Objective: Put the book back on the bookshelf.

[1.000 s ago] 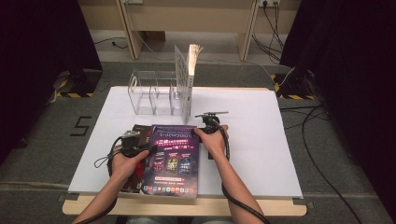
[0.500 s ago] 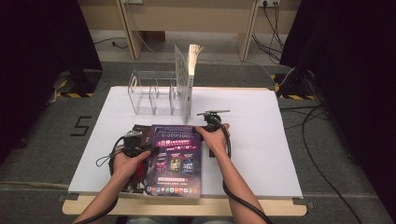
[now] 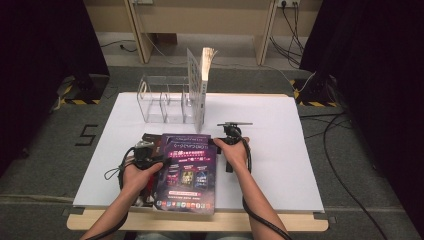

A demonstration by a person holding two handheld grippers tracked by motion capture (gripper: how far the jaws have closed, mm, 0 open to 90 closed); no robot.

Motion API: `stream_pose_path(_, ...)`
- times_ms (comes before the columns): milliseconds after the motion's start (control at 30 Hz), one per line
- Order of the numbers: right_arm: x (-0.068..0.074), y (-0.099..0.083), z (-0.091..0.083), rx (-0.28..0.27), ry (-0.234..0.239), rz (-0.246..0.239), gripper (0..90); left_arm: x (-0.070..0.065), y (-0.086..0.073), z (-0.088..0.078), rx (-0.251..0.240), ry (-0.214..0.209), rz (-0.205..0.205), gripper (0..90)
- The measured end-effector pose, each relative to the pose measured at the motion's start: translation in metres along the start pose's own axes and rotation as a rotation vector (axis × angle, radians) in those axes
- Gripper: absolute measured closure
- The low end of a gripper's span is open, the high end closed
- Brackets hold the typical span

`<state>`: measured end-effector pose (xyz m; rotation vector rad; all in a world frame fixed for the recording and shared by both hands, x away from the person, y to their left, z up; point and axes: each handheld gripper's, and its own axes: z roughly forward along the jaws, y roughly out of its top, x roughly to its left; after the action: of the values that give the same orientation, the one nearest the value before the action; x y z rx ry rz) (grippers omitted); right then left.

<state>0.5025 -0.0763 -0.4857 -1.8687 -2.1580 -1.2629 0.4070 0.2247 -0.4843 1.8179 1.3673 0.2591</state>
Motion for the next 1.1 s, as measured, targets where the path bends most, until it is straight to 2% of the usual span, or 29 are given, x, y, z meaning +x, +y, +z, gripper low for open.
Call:
stream_pose_path(100, -0.002, 0.000, -0.003, 0.014, -0.003, -0.003, 55.0, -0.001, -0.001, 0.000, -0.003, -0.003, 0.001, 56.5)
stream_pose_path(267, -0.006, -0.003, -0.009, 0.036, 0.024, 0.040, 54.9, -0.001, -0.001, 0.000, -0.004, -0.004, 0.000, 56.2)
stream_pose_path(433, -0.003, -0.005, -0.008, 0.029, 0.015, 0.028, 54.4, -0.001, 0.000, 0.000, -0.001, 0.001, 0.000, 55.8)
stream_pose_path(667, -0.003, -0.007, -0.009, 0.027, 0.020, 0.057, 54.5, -0.003, 0.001, 0.001, 0.007, 0.013, 0.004, 55.8)
stream_pose_path(833, -0.002, -0.009, -0.009, 0.016, 0.011, 0.061, 55.7, -0.003, 0.002, 0.001, 0.013, 0.011, -0.002, 55.8)
stream_pose_path(933, -0.003, -0.010, -0.011, 0.025, 0.021, 0.091, 57.0, -0.003, 0.002, 0.001, 0.013, 0.014, -0.003, 55.9)
stream_pose_path(1100, -0.003, -0.011, -0.011, 0.031, 0.020, 0.107, 59.4, -0.004, 0.002, 0.001, 0.014, 0.021, -0.001, 56.1)
